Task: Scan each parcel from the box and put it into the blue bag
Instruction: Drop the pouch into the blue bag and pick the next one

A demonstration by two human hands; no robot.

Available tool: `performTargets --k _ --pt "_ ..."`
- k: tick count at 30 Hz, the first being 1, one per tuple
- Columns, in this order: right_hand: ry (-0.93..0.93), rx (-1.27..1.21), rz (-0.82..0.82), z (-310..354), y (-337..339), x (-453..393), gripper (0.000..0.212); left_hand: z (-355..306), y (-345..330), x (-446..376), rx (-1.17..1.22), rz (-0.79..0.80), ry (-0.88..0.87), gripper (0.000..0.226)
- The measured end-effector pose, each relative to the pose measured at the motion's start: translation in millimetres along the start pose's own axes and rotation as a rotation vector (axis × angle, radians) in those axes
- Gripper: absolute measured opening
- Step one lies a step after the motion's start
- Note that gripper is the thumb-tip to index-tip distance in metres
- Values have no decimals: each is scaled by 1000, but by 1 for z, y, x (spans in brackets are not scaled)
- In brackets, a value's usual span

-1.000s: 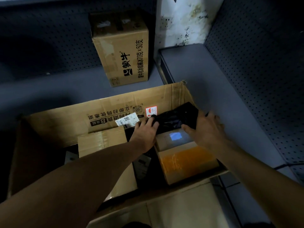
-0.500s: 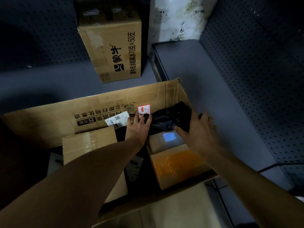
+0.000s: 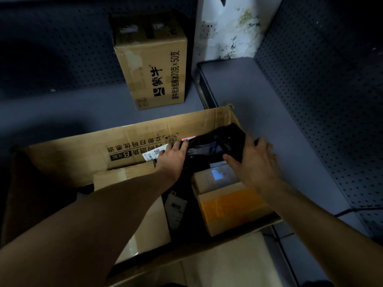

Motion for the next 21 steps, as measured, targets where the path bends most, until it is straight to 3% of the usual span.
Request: performTargets --k 13,21 --pt "52 26 -86 43 65 38 85 38 79 31 233 191 85 61" --pt "86 16 -69 68 69 62 87 95 83 85 479 465 183 37"
Point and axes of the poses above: each hand's wrist, its own x-axis away from the middle knuckle, its own y-axis out of the back of the hand, z = x × y, the point moved 6 cm from there along -x, towards the middle knuckle, and after that the axes turned 6 degrees about y, right-handed, at the moved point
